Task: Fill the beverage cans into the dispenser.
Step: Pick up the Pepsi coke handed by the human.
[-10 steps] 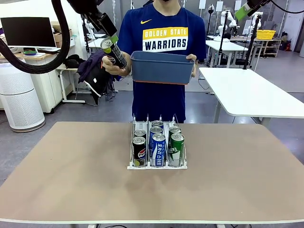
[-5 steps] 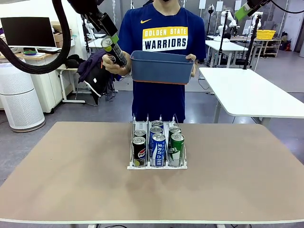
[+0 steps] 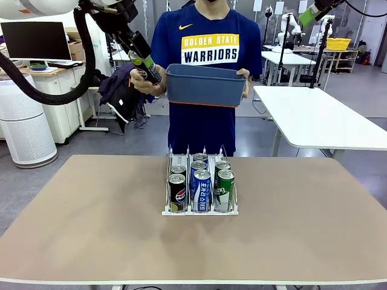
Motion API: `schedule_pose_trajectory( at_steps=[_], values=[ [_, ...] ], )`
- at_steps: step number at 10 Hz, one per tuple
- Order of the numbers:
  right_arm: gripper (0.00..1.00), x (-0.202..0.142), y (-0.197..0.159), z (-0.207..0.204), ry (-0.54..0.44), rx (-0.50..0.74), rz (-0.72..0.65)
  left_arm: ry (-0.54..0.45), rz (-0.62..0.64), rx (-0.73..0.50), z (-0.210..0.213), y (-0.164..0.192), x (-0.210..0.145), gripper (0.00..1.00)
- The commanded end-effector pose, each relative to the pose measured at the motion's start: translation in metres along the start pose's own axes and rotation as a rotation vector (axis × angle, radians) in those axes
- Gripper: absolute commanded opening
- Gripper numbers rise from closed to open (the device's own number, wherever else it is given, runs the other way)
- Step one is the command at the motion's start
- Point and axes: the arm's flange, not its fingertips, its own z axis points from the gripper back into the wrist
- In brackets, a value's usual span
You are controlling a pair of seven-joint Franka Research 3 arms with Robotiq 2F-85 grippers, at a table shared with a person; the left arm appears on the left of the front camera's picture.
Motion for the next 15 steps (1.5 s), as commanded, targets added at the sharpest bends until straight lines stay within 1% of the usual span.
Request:
schedule_pose_trajectory(
  at_steps=[1,2,6,10,11,14,15],
  values=[
    [1.0,-0.001,0.0,-0.001,0.002,0.002,-0.001,-0.033,-0.007,-0.027,-0.011,0.007,-0.013,1.0],
    [1.0,-0.001,0.0,-0.001,0.002,0.002,-0.001,-0.042,0.007,-0.039,-0.018,0.007,-0.014,1.0],
    [1.0,-0.001,0.0,-0.001,0.002,0.002,-0.001,-0.061,-0.002,-0.027,-0.024,0.01,-0.015,1.0],
    [1.0,-0.001,0.0,-0.001,0.002,0.002,-0.001,-0.07,-0.014,-0.041,-0.027,0.013,-0.015,1.0],
    [1.0,-0.001,0.0,-0.001,0.002,0.002,-0.001,-0.071,-0.027,-0.05,-0.027,0.017,-0.017,1.0],
    [1.0,-0.001,0.0,-0.001,0.002,0.002,-0.001,-0.062,-0.01,-0.055,-0.03,0.019,-0.017,1.0],
    [1.0,-0.001,0.0,-0.001,0.002,0.002,-0.001,-0.042,0.002,-0.03,-0.027,0.021,-0.018,1.0]
  ],
)
